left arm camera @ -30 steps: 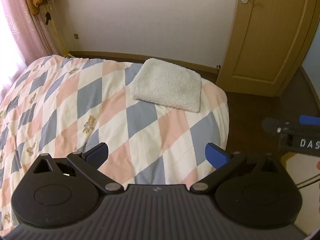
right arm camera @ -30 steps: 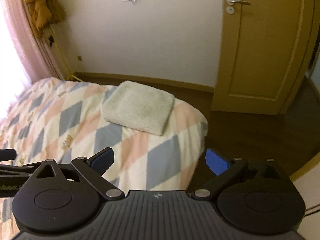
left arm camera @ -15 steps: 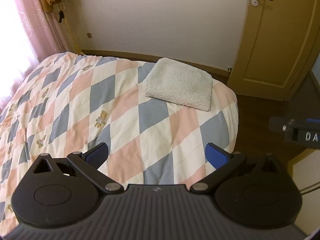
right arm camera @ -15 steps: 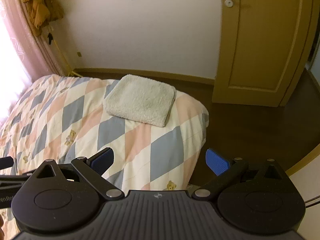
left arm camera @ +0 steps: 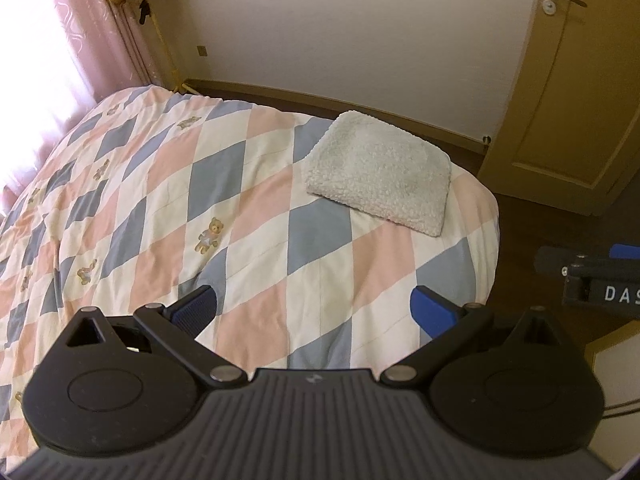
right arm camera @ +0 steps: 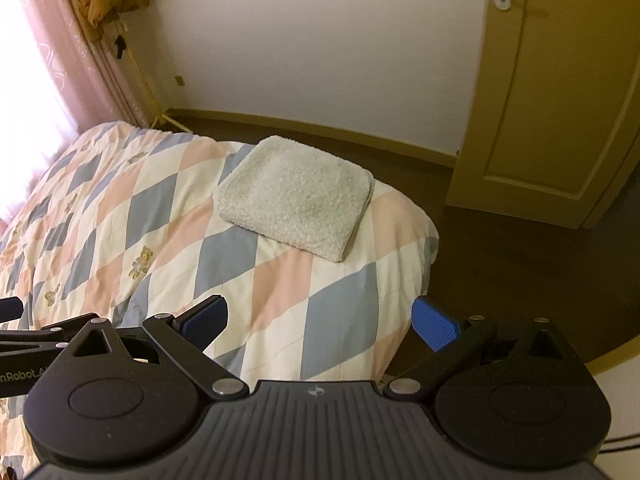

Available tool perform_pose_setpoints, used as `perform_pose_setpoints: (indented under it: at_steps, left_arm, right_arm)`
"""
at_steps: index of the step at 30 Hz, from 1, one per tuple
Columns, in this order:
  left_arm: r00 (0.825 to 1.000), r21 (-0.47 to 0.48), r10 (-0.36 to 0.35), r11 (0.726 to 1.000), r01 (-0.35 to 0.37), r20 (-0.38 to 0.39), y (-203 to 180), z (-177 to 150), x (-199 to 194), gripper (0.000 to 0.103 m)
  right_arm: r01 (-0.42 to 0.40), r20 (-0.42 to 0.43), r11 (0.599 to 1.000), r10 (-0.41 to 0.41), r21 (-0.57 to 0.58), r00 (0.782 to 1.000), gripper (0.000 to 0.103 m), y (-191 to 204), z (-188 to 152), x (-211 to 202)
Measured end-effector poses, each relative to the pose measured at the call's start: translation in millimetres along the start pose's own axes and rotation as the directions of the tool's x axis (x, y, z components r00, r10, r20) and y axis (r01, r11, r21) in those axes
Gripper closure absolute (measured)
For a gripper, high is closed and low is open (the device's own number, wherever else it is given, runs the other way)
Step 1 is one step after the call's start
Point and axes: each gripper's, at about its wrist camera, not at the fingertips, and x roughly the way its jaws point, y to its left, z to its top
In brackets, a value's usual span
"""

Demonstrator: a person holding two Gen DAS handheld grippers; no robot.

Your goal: Fold clothes

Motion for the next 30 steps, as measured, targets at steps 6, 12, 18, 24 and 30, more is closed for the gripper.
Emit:
perform_pose_setpoints:
  at_steps: [6, 12, 18, 24, 30]
  left_arm:
    - [1.000, -0.012, 0.012, 1.000, -0.012, -0.018, -11, 25, 20, 0.001]
    - [0.999, -0.009, 0.022, 1.000, -0.022, -0.036, -25, 55, 45, 0.001]
    - [0.998, -0.003, 0.033, 0.999, -0.033, -0.059, -37, 80, 70, 0.001]
    - [0.996, 0.004, 0.035, 0.999, -0.035, -0.087, -47, 98, 94, 0.001]
    - [0.994, 0.010, 0.038, 0.999, -0.038, -0.104, -56, 111, 112, 0.001]
  right_arm:
    - [-0.016, -0.022, 0.999, 0.015, -0.033, 1.000, 0.002, -9, 28, 28]
    - [-0.025, -0.047, 0.998, 0.023, -0.052, 0.999, 0.002, -21, 52, 55]
    - [-0.026, -0.079, 0.997, 0.021, -0.070, 0.997, 0.002, -33, 73, 81]
    - [-0.032, -0.108, 0.997, 0.024, -0.067, 0.994, 0.002, -41, 86, 103]
    - [-0.031, -0.123, 0.997, 0.023, -0.065, 0.992, 0.002, -51, 97, 117]
